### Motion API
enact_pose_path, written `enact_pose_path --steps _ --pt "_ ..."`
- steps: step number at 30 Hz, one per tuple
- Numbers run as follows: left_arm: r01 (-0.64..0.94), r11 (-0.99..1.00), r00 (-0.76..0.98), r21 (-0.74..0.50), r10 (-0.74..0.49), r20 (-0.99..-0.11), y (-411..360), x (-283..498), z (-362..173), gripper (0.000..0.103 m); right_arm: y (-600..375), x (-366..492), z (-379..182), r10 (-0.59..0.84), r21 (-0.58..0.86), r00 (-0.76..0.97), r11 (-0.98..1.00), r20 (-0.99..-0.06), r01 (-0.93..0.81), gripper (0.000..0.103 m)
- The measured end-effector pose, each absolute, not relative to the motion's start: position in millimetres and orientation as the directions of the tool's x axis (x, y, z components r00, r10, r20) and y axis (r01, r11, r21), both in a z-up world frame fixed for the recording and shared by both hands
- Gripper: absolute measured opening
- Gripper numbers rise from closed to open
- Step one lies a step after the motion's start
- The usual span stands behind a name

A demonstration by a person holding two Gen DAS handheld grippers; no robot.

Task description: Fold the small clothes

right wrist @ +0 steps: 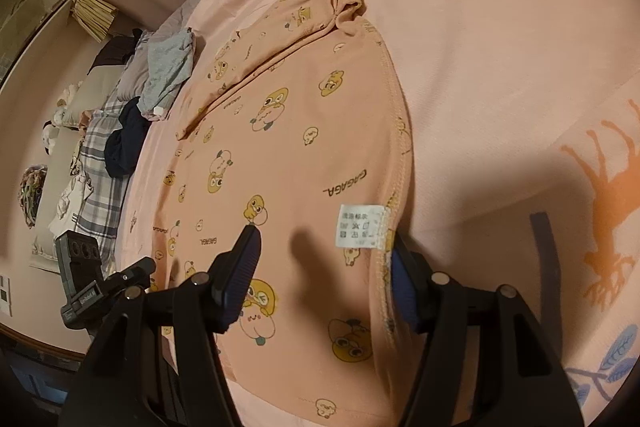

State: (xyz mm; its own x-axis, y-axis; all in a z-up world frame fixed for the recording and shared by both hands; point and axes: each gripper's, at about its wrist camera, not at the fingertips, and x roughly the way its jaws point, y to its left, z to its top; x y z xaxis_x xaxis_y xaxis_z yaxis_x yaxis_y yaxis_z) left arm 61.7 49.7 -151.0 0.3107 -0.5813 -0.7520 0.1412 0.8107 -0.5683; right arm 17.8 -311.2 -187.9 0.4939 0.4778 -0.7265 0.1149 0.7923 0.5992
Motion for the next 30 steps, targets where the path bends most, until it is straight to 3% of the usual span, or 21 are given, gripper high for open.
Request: enact_pose_path --steps 30 --pt "0.094 0.697 0.279 -0.711 -0.704 -0.654 70 34 -154 0.074 -314 -15 -191 0.553 0.673 0.473 0.73 -0.685 0.12 0.058"
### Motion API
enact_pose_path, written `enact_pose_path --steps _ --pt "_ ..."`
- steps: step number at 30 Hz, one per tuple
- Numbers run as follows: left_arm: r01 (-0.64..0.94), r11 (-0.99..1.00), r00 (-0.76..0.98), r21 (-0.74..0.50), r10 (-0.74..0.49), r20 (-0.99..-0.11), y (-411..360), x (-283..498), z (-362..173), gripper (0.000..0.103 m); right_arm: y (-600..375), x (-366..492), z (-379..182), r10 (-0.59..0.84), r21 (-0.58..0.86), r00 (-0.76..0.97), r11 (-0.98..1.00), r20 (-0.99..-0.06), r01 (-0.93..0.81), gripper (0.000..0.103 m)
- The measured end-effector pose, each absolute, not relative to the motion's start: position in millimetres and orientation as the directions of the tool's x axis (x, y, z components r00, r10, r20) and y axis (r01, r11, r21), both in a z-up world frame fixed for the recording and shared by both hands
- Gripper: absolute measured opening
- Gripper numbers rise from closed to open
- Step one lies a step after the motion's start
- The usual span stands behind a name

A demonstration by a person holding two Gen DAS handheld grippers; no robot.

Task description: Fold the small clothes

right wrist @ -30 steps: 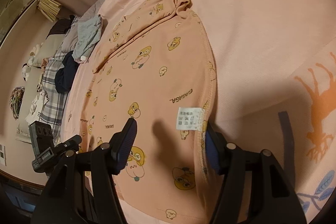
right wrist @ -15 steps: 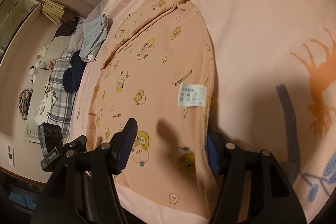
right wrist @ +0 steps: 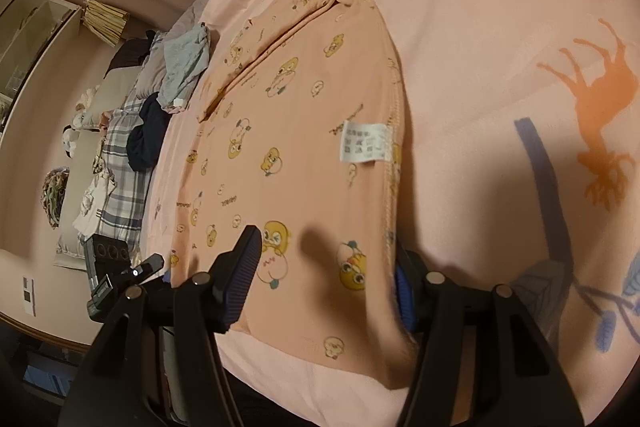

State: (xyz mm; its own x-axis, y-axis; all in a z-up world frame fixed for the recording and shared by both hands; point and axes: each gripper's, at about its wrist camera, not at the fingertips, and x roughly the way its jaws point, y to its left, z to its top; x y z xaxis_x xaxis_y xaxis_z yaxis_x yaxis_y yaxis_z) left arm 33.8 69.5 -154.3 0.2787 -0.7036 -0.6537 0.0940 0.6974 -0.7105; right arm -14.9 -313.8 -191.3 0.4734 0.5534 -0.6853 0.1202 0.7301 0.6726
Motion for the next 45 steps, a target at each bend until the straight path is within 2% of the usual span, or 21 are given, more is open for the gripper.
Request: enact_pose_path --steps 19,21,25,27,29,30,32,33,35,37,45 --pt "0.107 0.656 0.244 -0.747 -0.745 -0.62 67 32 -159 0.074 -313 -21 -198 0.598 0.704 0.447 0.702 -0.665 0.109 0.056" --pt "0.121 0.668 0.24 -0.734 -0.737 -0.631 59 37 -159 0.074 -308 -17 -197 0.581 0.684 0.449 0.723 -0.679 0.097 0.054" --pt "0.12 0.671 0.246 -0.731 -0.734 -0.633 53 44 -160 0.074 -311 -15 -198 0.56 0.665 0.452 0.739 -0.695 0.106 0.04" --pt "0.114 0.674 0.255 -0.73 -0.73 -0.635 55 44 -160 0.07 -314 -16 -200 0.551 0.661 0.455 0.741 -0.7 0.119 0.032" --pt "0.117 0.689 0.261 -0.716 -0.717 -0.647 56 42 -161 0.06 -318 -17 -202 0.542 0.657 0.459 0.743 -0.704 0.128 0.021" --pt "0.117 0.695 0.262 -0.71 -0.711 -0.653 58 41 -161 0.055 -320 -18 -203 0.541 0.657 0.461 0.743 -0.703 0.131 0.02" --pt "0.1 0.704 0.266 -0.703 -0.7 -0.663 63 40 -163 0.038 -322 -19 -204 0.542 0.661 0.464 0.738 -0.701 0.136 0.016" --pt "0.084 0.704 0.266 -0.705 -0.698 -0.665 67 41 -165 0.034 -323 -19 -204 0.542 0.662 0.466 0.737 -0.699 0.137 0.015" --pt "0.052 0.702 0.267 -0.71 -0.695 -0.667 72 43 -168 0.017 -322 -19 -203 0.536 0.659 0.474 0.74 -0.699 0.134 0.011" --pt "0.032 0.71 0.267 -0.703 -0.684 -0.679 76 44 -170 0.009 -321 -19 -201 0.533 0.66 0.481 0.74 -0.696 0.134 0.01" --pt "0.033 0.717 0.282 -0.696 -0.675 -0.682 72 45 -166 0.003 -321 -20 -191 0.551 0.689 0.519 0.717 -0.653 0.106 0.006"
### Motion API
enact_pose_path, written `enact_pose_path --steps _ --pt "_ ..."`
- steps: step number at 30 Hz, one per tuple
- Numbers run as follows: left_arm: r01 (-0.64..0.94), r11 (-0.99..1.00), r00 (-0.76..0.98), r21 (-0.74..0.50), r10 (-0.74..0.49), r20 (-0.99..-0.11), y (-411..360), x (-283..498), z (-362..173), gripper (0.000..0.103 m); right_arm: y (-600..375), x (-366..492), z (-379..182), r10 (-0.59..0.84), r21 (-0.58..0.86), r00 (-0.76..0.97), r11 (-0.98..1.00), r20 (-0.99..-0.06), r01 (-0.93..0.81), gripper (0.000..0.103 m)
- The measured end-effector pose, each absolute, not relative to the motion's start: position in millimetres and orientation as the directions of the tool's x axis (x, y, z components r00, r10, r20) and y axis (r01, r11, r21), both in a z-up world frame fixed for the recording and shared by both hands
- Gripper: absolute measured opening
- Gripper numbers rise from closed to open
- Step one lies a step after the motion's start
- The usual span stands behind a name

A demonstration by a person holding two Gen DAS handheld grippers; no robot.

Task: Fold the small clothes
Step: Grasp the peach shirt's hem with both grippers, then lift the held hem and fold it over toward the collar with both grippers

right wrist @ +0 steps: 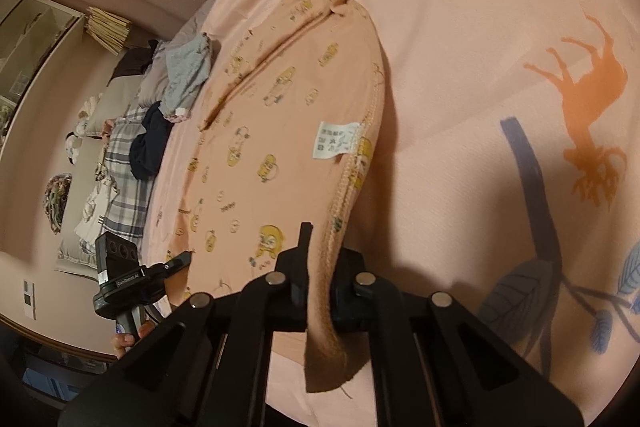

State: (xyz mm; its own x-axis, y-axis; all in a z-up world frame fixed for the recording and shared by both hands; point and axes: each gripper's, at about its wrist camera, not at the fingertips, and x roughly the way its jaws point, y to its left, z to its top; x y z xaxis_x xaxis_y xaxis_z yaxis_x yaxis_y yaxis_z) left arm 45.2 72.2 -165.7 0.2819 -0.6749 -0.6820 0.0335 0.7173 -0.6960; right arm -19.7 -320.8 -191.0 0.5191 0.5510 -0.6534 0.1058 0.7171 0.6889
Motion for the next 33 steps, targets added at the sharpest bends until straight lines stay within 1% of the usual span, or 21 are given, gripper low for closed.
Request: enact_pose_path --steps 2,7,12,16,33 --pt "0.055 0.705 0.29 -0.707 -0.689 -0.664 72 44 -160 0.003 -320 -20 -185 0.558 0.698 0.537 0.711 -0.633 0.086 0.006" --pt "0.076 0.629 0.326 -0.774 -0.749 -0.577 81 40 -148 0.003 -322 -24 -171 0.572 0.728 0.583 0.683 -0.578 0.051 0.005" --pt "0.122 0.594 0.362 -0.795 -0.773 -0.522 86 36 -131 0.003 -322 -29 -158 0.583 0.746 0.619 0.666 -0.526 0.007 0.004" --pt "0.152 0.583 0.377 -0.798 -0.781 -0.498 88 33 -120 0.003 -321 -34 -149 0.582 0.748 0.641 0.664 -0.5 -0.02 0.004" --pt "0.246 0.583 0.406 -0.775 -0.788 -0.463 92 7 -86 0.002 -316 -55 -113 0.592 0.728 0.668 0.677 -0.45 -0.11 0.004"
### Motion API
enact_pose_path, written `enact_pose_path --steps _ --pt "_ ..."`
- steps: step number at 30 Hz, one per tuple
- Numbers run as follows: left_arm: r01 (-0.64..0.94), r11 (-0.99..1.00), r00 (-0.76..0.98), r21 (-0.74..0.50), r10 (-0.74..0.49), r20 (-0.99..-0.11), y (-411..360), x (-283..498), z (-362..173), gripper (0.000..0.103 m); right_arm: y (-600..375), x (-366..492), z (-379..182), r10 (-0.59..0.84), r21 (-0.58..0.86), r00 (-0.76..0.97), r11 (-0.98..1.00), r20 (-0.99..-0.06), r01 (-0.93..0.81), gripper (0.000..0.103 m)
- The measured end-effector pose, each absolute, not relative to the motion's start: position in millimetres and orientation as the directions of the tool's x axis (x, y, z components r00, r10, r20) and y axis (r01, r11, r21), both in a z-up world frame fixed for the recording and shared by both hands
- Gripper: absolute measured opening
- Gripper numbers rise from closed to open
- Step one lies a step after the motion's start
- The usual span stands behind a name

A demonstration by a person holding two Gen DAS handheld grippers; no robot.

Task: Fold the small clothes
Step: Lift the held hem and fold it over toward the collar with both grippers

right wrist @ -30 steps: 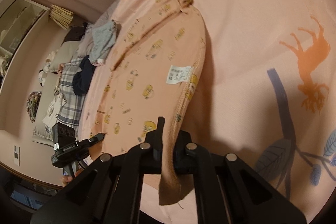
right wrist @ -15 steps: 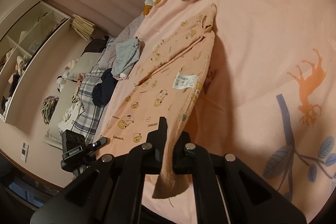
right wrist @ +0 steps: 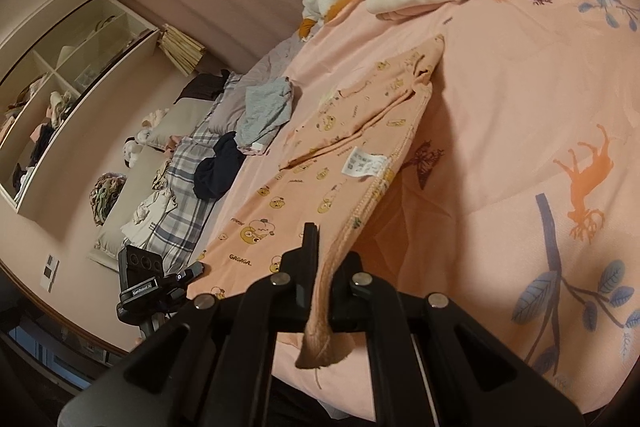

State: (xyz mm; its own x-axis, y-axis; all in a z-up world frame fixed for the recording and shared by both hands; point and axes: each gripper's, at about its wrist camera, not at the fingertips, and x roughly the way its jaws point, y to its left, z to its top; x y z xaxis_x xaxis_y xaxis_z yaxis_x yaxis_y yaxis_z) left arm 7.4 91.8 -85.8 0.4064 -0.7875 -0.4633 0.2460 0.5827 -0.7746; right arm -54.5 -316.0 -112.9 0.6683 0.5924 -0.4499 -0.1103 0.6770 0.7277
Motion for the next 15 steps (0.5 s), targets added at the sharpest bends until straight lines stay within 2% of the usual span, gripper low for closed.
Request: enact_pose_path --steps 15 --pt "0.323 0.556 0.401 -0.765 -0.813 -0.422 96 -22 -49 0.002 -314 -93 -73 0.607 0.688 0.674 0.698 -0.421 -0.199 0.004"
